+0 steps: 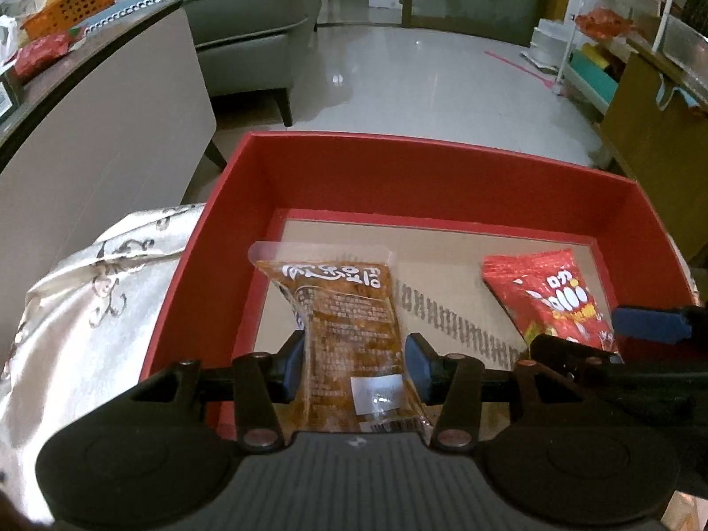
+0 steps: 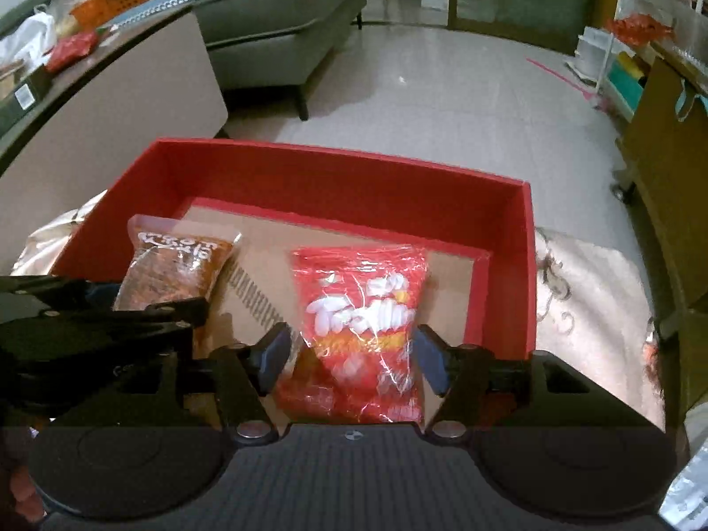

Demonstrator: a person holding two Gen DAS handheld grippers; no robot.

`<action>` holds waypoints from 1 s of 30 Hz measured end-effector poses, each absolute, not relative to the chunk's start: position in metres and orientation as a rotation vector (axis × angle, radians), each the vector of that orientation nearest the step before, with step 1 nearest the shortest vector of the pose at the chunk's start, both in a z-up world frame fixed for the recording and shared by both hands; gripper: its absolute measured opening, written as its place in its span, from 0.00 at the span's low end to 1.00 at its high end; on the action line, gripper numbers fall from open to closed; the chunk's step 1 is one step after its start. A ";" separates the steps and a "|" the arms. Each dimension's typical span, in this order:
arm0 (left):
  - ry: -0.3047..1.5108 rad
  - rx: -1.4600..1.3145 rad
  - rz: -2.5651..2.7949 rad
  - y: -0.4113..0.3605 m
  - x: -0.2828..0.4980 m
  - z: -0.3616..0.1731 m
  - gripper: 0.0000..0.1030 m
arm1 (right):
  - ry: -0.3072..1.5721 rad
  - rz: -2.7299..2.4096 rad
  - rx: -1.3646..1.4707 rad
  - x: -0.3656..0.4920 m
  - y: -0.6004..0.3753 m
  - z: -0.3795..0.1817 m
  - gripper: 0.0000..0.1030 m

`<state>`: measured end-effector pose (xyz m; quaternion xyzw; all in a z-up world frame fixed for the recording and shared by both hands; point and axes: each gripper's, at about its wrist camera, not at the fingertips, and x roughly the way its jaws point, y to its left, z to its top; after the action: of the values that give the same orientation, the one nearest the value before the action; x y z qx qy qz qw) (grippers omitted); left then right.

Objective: Organize snacks
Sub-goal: 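Lower both bags into the red box and open both grippers, then withdraw both open grippers from the box back over the snack pile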

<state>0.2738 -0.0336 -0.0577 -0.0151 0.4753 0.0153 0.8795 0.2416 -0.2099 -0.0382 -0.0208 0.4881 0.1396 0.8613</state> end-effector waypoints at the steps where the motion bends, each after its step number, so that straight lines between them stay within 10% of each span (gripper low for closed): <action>1: 0.993 -0.033 0.030 -0.033 0.273 -0.057 0.42 | 1.026 0.295 -0.047 0.241 -0.210 -0.038 0.70; 30: 0.865 -0.044 -0.004 -0.024 0.183 0.005 0.49 | 0.964 0.245 0.019 0.164 -0.236 0.014 0.94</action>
<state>0.1828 -0.0236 0.0053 -0.0214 0.4190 -0.0021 0.9078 0.1643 -0.2356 0.0139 0.0091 0.4623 0.1173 0.8789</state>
